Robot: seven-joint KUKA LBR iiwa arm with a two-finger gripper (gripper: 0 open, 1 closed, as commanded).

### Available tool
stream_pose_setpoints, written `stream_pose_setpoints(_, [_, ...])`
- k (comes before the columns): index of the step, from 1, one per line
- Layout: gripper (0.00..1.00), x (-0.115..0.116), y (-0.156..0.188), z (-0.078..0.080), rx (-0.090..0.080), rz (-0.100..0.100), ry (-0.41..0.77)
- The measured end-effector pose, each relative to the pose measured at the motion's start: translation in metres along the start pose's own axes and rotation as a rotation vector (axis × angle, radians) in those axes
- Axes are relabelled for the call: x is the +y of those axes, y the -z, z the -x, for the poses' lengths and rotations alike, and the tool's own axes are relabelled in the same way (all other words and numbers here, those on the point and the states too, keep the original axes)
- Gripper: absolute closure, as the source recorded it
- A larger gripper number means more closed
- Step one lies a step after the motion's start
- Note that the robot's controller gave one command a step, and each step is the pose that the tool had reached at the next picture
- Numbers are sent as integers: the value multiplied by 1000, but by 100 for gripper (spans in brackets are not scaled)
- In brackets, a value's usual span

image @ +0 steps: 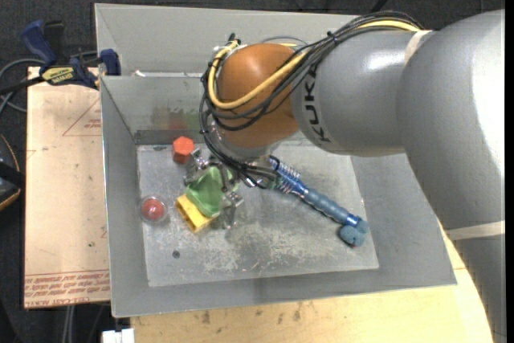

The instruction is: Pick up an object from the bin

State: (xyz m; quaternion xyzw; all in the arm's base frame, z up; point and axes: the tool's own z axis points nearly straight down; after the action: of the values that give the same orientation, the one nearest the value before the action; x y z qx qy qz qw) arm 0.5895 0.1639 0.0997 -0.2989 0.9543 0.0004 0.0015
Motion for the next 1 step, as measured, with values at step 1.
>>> stream_pose_setpoints(1, [0, 13, 12, -6, 1, 1, 57])
